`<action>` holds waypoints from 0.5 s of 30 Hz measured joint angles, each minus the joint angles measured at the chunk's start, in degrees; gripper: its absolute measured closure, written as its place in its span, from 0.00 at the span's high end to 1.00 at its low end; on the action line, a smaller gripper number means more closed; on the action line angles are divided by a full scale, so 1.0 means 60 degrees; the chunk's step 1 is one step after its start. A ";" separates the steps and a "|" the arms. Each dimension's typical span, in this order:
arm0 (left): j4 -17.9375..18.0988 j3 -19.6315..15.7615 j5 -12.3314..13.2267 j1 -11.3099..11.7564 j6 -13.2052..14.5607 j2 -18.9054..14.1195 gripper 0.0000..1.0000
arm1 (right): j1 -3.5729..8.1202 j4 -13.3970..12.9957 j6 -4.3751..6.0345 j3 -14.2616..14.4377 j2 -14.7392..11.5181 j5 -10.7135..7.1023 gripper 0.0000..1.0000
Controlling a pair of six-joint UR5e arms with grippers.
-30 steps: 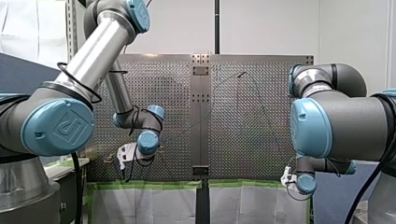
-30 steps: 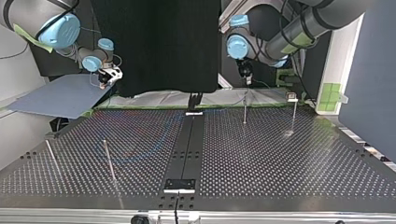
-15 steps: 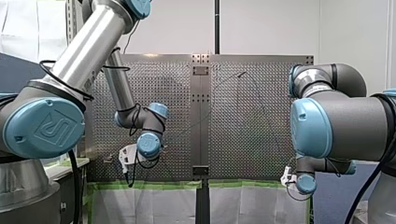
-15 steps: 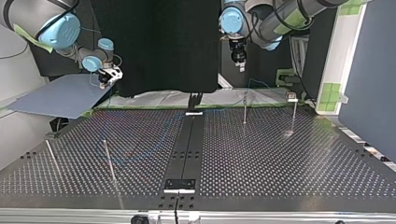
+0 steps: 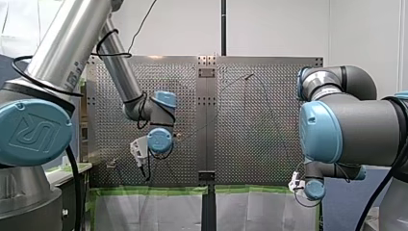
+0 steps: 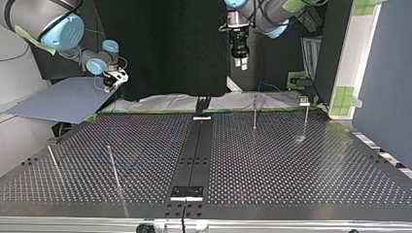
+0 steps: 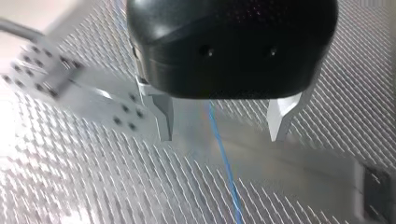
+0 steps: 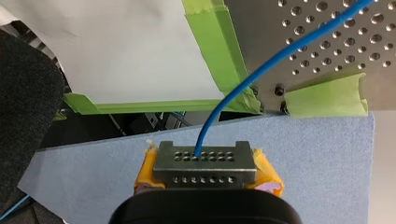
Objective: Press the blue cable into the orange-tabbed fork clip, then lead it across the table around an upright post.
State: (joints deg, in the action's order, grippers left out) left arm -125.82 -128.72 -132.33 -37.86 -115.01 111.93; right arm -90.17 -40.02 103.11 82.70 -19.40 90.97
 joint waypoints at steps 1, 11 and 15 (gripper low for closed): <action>0.0098 0.0000 0.0058 -0.0097 -0.0006 -0.0044 1.00 | -0.0002 -0.0002 0.0000 0.0001 0.0001 -0.0008 0.00; 0.1107 -0.0007 0.0557 -0.1192 -0.0114 -0.0136 1.00 | -0.0020 -0.0014 -0.0003 0.0004 0.0001 -0.0036 0.00; 0.1180 -0.0006 0.0564 -0.1638 -0.0112 -0.0138 1.00 | -0.0032 -0.0005 -0.0011 0.0002 0.0002 -0.0038 0.00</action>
State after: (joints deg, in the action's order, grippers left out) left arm -118.74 -128.76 -128.94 -47.69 -115.68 111.10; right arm -90.37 -40.05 103.05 82.71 -19.39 90.75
